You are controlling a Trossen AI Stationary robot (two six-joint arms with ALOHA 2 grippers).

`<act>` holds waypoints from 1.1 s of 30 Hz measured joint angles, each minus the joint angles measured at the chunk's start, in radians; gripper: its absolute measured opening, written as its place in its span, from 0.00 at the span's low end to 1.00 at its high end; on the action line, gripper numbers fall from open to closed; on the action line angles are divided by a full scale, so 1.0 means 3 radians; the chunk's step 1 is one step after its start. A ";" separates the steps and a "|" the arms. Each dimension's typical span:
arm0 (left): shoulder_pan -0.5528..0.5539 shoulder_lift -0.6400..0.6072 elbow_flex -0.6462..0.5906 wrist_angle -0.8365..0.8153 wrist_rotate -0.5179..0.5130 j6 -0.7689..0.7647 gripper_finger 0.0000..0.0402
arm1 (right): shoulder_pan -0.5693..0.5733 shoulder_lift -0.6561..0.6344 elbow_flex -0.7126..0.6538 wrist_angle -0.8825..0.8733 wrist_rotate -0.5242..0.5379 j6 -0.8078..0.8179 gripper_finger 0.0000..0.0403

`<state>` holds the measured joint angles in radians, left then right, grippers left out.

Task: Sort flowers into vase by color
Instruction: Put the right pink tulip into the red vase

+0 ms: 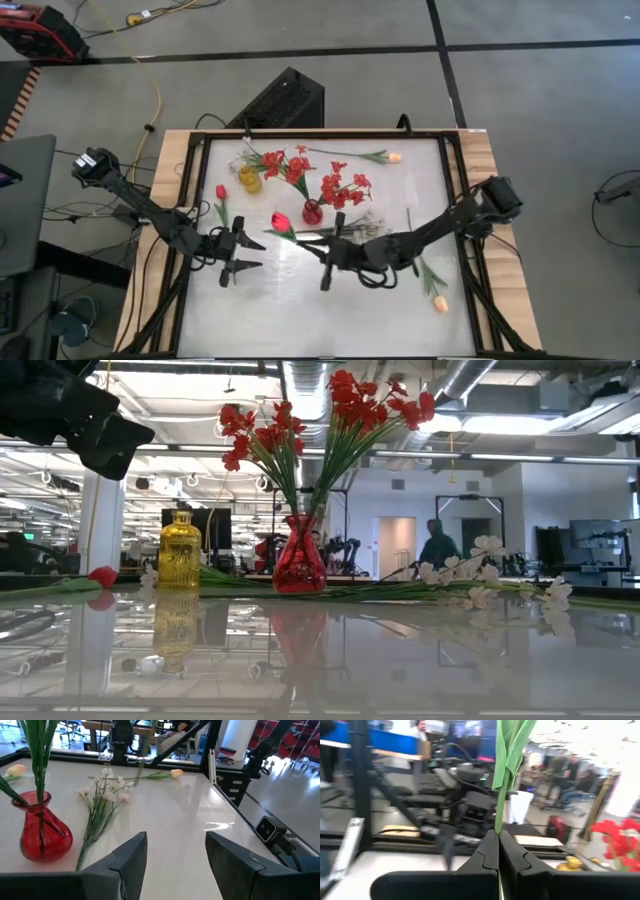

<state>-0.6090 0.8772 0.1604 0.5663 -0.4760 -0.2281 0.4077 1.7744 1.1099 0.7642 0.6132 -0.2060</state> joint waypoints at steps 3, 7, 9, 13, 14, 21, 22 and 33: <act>0.0000 0.0000 0.0000 -0.0003 -0.0001 0.0001 0.47 | -0.0045 0.0137 -0.0001 0.0363 0.0144 -0.0240 0.05; 0.0000 0.0000 0.0000 -0.0003 0.0000 0.0013 0.47 | -0.0118 0.0325 0.0001 0.0874 0.0272 -0.0637 0.05; 0.0000 0.0000 0.0000 -0.0001 0.0000 0.0009 0.47 | -0.0154 0.0402 0.0000 0.1015 0.0389 -0.0783 0.05; 0.0000 -0.0001 0.0000 -0.0005 0.0002 0.0007 0.47 | -0.0226 0.0525 0.0000 0.1148 0.0519 -0.0915 0.05; 0.0000 0.0000 0.0000 -0.0008 0.0003 0.0007 0.47 | -0.0242 0.0549 0.0000 0.1189 0.0528 -0.0938 0.05; 0.0000 0.0000 0.0000 -0.0060 -0.0001 0.0008 0.47 | -0.0262 0.0593 0.0000 0.1330 0.0658 -0.1083 0.05; 0.0000 0.0000 0.0000 -0.0060 -0.0001 0.0020 0.47 | -0.0264 0.0593 0.0000 0.1329 0.0658 -0.1084 0.05; 0.0121 0.0000 0.0000 -0.0058 0.0000 0.0070 0.47 | -0.0442 0.0593 -0.0001 0.1321 0.0634 -0.1085 0.05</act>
<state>-0.5727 0.8772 0.1604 0.5488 -0.4759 -0.2070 0.2752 1.9522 1.1095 1.1606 0.8035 -0.5316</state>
